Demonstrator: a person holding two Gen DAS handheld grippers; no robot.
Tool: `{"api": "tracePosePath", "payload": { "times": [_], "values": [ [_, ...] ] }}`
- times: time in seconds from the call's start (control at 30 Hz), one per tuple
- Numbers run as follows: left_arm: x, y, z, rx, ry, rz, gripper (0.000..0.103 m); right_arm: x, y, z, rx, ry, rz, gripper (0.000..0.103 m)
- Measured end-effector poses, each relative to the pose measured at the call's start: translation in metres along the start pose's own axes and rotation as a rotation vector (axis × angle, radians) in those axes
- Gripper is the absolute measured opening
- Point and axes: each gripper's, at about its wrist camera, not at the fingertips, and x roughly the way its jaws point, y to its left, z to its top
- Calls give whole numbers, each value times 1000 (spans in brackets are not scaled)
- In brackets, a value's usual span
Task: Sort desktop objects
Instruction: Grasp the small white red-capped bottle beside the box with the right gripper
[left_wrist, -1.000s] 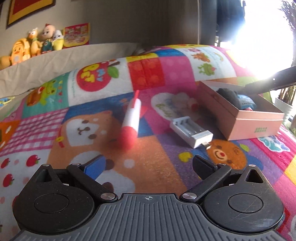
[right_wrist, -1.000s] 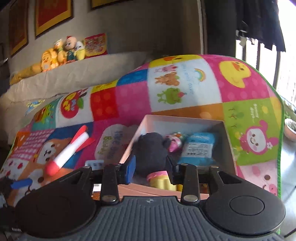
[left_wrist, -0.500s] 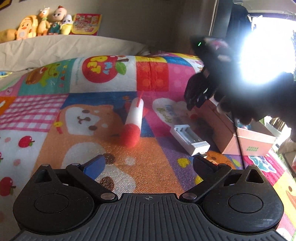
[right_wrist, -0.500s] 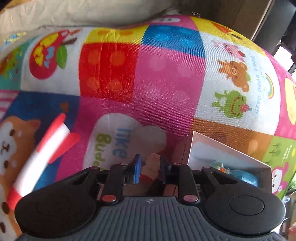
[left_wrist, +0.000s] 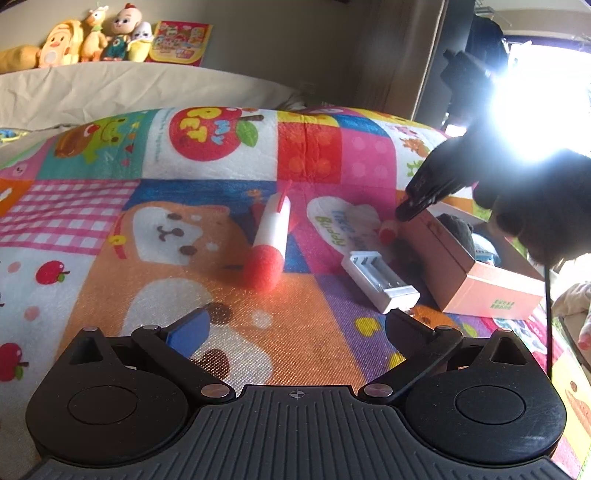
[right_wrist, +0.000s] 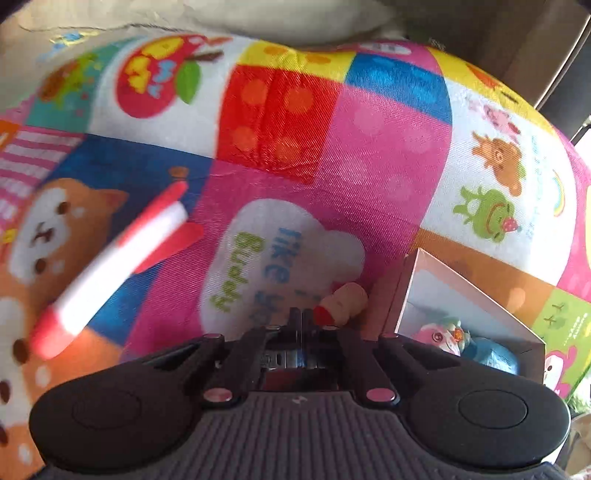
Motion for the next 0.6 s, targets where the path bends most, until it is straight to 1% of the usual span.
{"api": "tracePosePath", "payload": {
  "times": [0.1,0.13,0.2,0.23,0.27,0.3,0.33,0.4,0.47,0.5,0.53,0.6],
  "values": [
    [0,-4,-1,20,-1,16,103,0,-14,7,83,21,5,2],
    [0,-4,-1,22,-2,17,103,5,-17,11,106,26,-3,4],
    [0,-4,-1,21,2,19,103,20,-15,19,114,39,-26,8],
    [0,-4,-1,20,3,19,103,29,-13,22,107,48,-44,16],
    [1,-3,-1,18,4,18,103,37,-9,25,94,54,-60,27],
    [1,-2,-1,16,3,16,103,44,-4,27,81,55,-80,31],
    [0,-2,-1,13,2,15,103,54,1,29,56,63,-114,31],
    [0,-1,-1,6,2,11,103,74,11,33,17,113,-188,31],
    [1,0,-1,-1,6,5,103,83,19,35,-38,112,-243,32],
    [1,1,-1,-5,7,4,103,86,23,34,-71,111,-254,32],
    [1,1,-1,-9,7,2,103,86,26,33,-93,105,-255,28],
    [1,2,-1,-14,9,0,103,80,31,28,-135,96,-238,28]
  ]
}}
